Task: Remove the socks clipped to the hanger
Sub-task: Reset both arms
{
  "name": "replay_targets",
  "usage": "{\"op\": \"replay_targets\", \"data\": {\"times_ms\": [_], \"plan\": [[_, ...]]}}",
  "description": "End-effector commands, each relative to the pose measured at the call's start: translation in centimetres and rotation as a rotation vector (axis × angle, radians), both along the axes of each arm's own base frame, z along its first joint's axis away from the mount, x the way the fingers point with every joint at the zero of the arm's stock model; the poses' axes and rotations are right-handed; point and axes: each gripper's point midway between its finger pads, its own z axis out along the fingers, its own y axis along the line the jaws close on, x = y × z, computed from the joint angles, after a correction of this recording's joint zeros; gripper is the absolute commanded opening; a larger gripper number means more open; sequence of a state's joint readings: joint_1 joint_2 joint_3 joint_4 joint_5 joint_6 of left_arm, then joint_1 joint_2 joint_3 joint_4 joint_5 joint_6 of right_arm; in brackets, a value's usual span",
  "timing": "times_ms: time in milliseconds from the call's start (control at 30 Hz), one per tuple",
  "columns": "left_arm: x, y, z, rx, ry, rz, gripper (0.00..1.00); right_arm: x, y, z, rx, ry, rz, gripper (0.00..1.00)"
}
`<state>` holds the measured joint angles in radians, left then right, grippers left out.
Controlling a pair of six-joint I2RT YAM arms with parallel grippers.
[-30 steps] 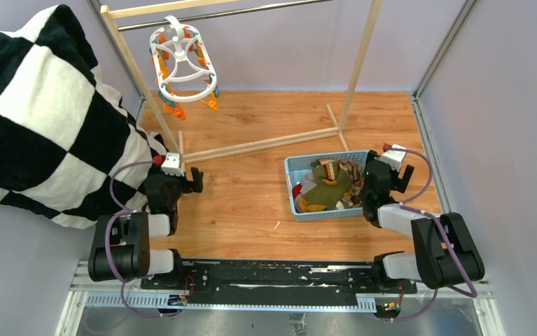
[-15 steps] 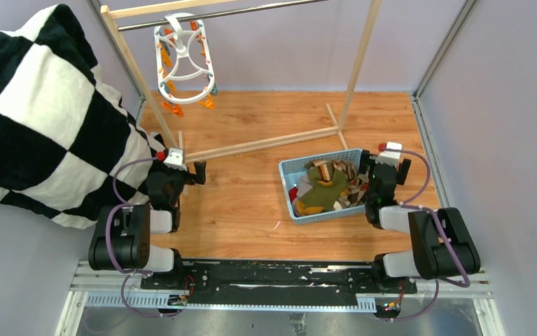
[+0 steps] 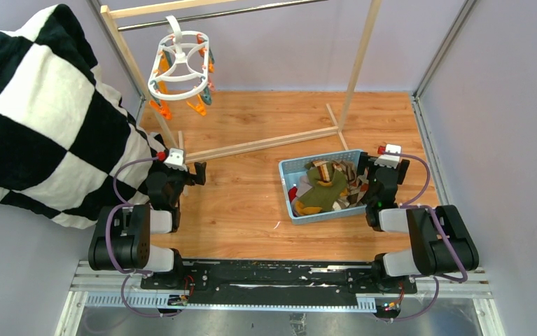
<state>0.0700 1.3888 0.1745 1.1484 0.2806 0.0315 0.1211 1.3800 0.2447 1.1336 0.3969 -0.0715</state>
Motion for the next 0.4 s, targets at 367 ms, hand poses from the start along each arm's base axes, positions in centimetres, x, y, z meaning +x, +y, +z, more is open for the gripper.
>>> {"op": "replay_targets", "data": {"times_ms": [367], "plan": [[0.07,-0.29,-0.01,0.035,-0.004,-0.001,1.0,-1.38,-0.28,-4.08,-0.023,0.165,0.014,1.0]]}}
